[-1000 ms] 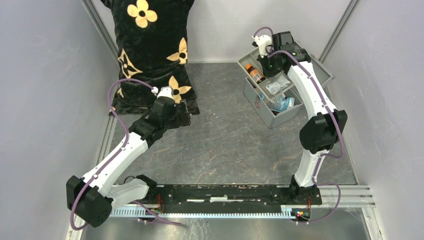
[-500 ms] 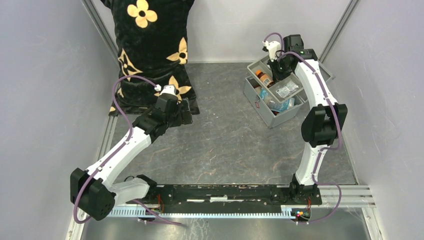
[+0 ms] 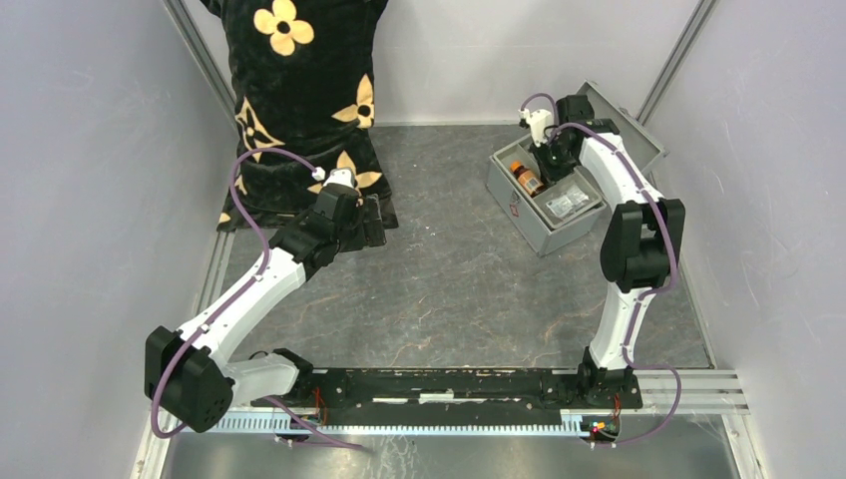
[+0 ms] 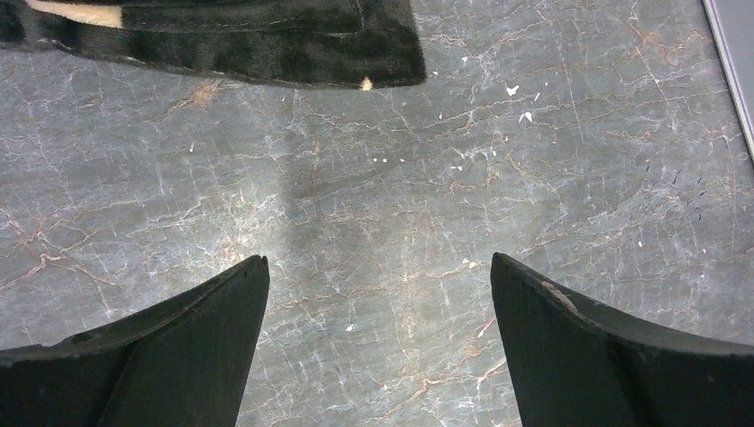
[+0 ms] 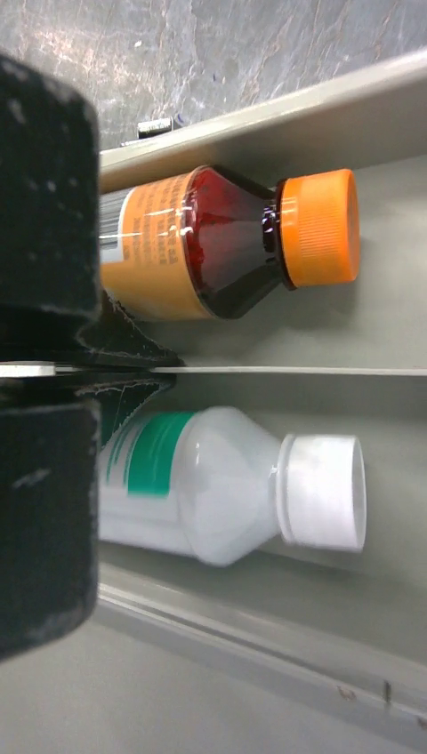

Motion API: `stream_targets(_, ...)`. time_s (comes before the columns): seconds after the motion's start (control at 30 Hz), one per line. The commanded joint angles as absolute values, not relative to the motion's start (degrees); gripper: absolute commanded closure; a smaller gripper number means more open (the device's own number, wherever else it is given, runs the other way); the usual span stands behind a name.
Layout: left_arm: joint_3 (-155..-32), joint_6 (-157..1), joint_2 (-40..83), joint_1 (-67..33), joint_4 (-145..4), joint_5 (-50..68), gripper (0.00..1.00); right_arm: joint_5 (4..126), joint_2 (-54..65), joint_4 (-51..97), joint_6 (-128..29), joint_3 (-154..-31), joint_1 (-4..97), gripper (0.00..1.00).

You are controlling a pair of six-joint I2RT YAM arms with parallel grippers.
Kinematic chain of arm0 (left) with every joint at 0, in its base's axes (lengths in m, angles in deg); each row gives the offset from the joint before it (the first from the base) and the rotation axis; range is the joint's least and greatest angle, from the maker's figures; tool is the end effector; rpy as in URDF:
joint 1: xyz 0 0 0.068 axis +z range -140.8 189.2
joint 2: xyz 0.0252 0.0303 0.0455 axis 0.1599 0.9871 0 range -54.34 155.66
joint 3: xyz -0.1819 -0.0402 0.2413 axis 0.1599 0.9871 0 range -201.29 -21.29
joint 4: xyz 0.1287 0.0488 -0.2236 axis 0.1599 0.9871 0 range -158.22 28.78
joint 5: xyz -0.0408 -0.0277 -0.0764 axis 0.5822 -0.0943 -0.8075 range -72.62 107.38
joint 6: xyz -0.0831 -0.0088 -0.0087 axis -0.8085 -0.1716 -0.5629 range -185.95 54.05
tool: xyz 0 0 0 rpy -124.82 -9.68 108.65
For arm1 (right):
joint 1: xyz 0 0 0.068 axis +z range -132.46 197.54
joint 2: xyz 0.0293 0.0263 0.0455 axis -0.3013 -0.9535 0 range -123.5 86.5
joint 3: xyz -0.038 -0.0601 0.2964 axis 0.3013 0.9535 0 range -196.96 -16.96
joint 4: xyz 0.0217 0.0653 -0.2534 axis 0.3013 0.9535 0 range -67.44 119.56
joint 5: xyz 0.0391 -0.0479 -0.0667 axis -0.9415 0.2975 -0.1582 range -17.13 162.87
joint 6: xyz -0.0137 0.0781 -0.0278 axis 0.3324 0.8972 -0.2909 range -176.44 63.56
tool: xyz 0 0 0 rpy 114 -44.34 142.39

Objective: Organize the medicine kit
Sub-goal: Place the medicine box compartment inside the medicine box.

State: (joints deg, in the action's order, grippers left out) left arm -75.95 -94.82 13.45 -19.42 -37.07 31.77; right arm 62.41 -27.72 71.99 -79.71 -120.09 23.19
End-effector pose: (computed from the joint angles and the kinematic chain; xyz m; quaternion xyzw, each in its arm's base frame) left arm 0.2416 -0.1109 0.2895 -0.0506 0.9141 -0.0841 0.3934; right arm 0.4634 0.0594 0.2683 -0.2629 0.9268 0.0483 0.2639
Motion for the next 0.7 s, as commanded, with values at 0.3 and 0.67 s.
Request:
stream_targets(0.3, -78.52, -94.78, 13.8, -19.27, -38.03, 30.36, 0.0, 64.14, -28.05, 70.56, -78.5, -120.48, 23.48, 1.0)
stream_targets(0.67, -78.26, -94.33, 13.4, -19.27, -38.04, 29.03, 0.0, 62.68, -25.13, 74.49, -77.14, -116.39, 27.08, 1.0)
